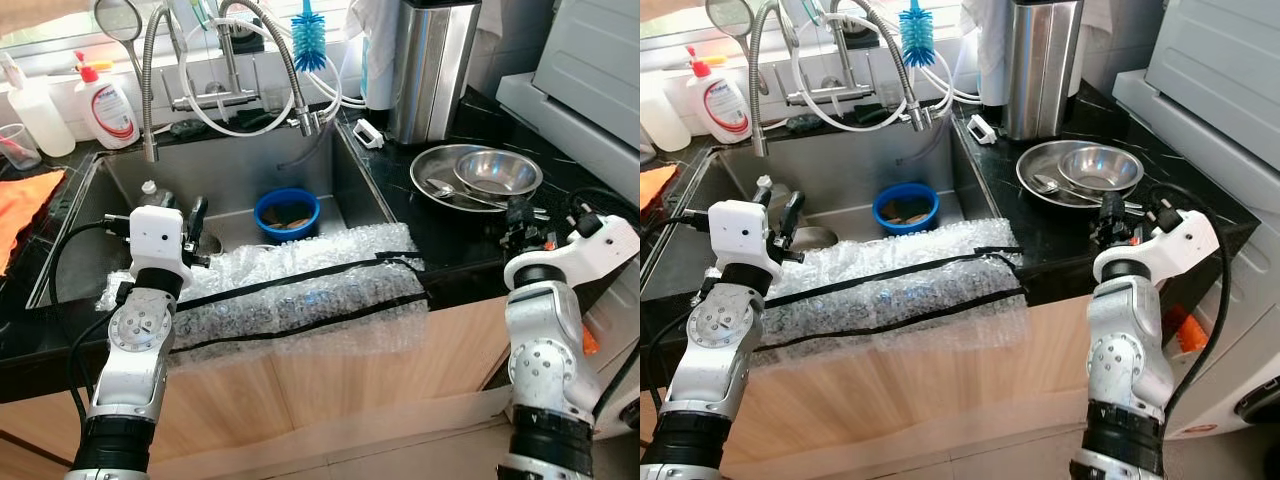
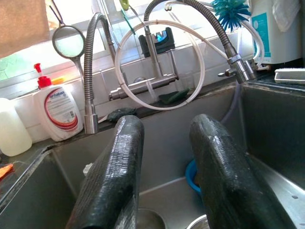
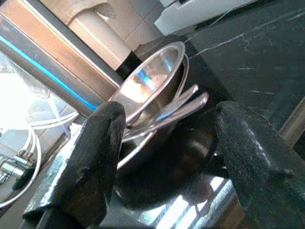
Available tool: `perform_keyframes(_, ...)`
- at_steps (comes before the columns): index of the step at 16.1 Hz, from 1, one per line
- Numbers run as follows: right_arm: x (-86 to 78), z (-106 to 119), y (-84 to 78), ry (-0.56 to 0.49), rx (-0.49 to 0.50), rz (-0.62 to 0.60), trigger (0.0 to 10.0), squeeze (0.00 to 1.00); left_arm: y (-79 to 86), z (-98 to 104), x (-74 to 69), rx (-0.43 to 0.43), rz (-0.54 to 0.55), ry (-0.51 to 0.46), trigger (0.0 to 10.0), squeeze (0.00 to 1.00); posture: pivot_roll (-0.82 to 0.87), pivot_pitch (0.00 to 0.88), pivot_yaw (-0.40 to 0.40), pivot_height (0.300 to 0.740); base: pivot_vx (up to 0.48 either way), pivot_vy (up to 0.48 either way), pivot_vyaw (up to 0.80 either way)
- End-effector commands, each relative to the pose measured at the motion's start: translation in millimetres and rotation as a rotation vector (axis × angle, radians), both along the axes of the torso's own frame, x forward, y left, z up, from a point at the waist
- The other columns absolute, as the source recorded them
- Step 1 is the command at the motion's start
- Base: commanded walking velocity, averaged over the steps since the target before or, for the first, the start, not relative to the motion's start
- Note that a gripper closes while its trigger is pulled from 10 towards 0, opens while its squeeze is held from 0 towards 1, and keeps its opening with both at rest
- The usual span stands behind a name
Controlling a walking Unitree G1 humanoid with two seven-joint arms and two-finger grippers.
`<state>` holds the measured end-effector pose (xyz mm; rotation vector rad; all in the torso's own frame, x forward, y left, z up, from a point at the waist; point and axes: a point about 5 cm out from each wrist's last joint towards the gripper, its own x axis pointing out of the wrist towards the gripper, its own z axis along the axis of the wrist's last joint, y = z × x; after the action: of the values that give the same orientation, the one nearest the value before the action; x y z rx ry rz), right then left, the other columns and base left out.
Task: Kitchen organization
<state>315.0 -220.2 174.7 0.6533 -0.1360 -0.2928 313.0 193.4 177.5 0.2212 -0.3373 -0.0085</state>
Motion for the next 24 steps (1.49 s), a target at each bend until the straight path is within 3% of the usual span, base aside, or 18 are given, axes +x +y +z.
perform_keyframes(1, 3.4, 2.1, 0.3, -0.005, 0.013, -0.004, 10.0, 0.00, 2.6, 4.0, 0.3, 0.018, -0.003, -0.016, 10.0, 0.00, -0.16, 0.000, 0.093, 0.740, 0.000, 0.000, 0.00)
perform_keyframes(7, 7.4, -1.8, 1.7, -0.005, 0.047, -0.011, 10.0, 0.00, 2.3, 3.9, -0.1, 0.026, -0.007, -0.016, 10.0, 0.00, -0.15, 0.000, 0.102, 0.740, 0.000, 0.000, 0.00)
perform_keyframes(13, 10.2, -2.9, 15.2, -0.028, 0.061, 0.043, 10.0, 0.00, 0.7, 5.7, -0.4, 0.023, -0.011, -0.021, 10.0, 0.00, -0.15, 0.000, 0.111, 0.740, 0.000, 0.000, 0.00)
perform_keyframes(24, 9.3, 11.0, 15.0, -0.115, -0.010, 0.035, 10.0, 0.00, 0.1, 5.7, 0.4, 0.019, -0.010, -0.019, 10.0, 0.00, -0.15, 0.000, 0.113, 0.740, 0.000, 0.000, 0.00)
